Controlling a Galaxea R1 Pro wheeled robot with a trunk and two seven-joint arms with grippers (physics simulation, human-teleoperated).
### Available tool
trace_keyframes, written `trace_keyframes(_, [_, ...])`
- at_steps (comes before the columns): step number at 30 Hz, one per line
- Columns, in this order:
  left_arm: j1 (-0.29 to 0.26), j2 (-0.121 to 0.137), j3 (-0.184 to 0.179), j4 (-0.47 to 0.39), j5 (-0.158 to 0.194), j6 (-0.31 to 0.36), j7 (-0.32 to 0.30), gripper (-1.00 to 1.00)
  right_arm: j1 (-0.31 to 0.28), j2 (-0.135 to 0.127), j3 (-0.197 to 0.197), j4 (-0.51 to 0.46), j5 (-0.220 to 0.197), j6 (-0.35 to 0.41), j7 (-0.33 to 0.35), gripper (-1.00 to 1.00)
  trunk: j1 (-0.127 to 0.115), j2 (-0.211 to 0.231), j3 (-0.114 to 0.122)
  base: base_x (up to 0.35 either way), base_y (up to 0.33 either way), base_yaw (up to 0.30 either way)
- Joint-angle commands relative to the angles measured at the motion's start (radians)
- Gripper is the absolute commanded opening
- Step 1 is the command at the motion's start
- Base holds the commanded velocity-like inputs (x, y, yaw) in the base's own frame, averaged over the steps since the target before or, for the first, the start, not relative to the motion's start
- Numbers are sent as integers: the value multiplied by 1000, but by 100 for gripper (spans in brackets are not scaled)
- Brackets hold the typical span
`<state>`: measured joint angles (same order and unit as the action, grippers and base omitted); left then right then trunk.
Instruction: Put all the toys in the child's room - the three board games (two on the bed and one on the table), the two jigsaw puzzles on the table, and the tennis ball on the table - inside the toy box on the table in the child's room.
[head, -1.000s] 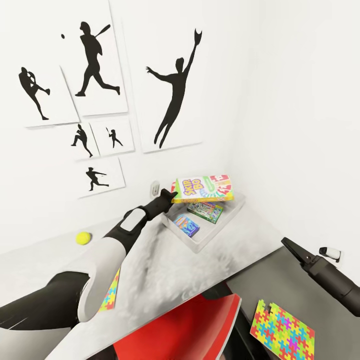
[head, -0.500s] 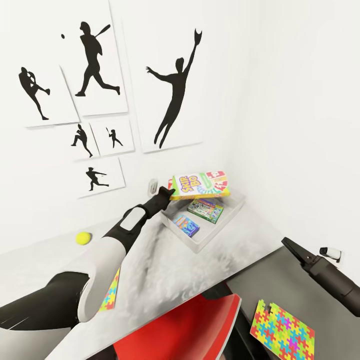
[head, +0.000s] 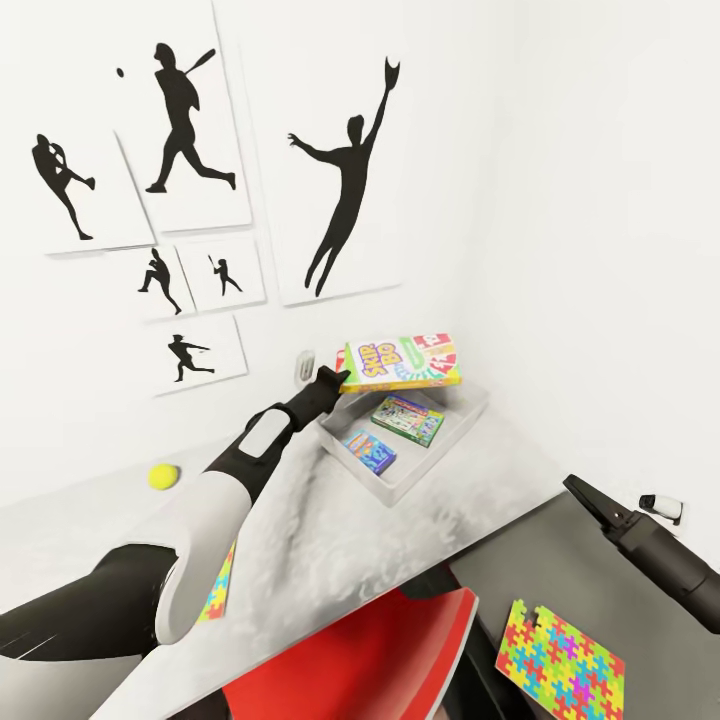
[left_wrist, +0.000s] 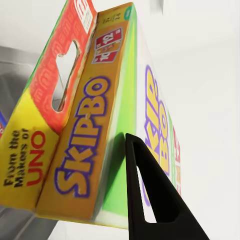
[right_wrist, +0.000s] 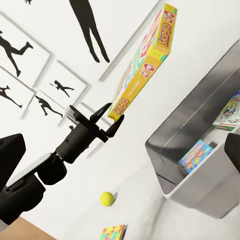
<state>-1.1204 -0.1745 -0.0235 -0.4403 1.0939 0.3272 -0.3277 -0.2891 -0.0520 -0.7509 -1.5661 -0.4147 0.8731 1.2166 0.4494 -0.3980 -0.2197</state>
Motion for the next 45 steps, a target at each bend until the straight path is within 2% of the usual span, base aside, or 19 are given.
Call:
trace_keyframes(1, [-1,0,-1,0,9,4,-1,-100,-1,0,-1,0,-3,6,1,100,1,-2,-2,0,-11,0])
trace_keyframes(45, [-1,0,-1,0,9,-3,1,-100,-1,0,-1,0,-3,7,6,100,1,-2,-2,0,-25,0])
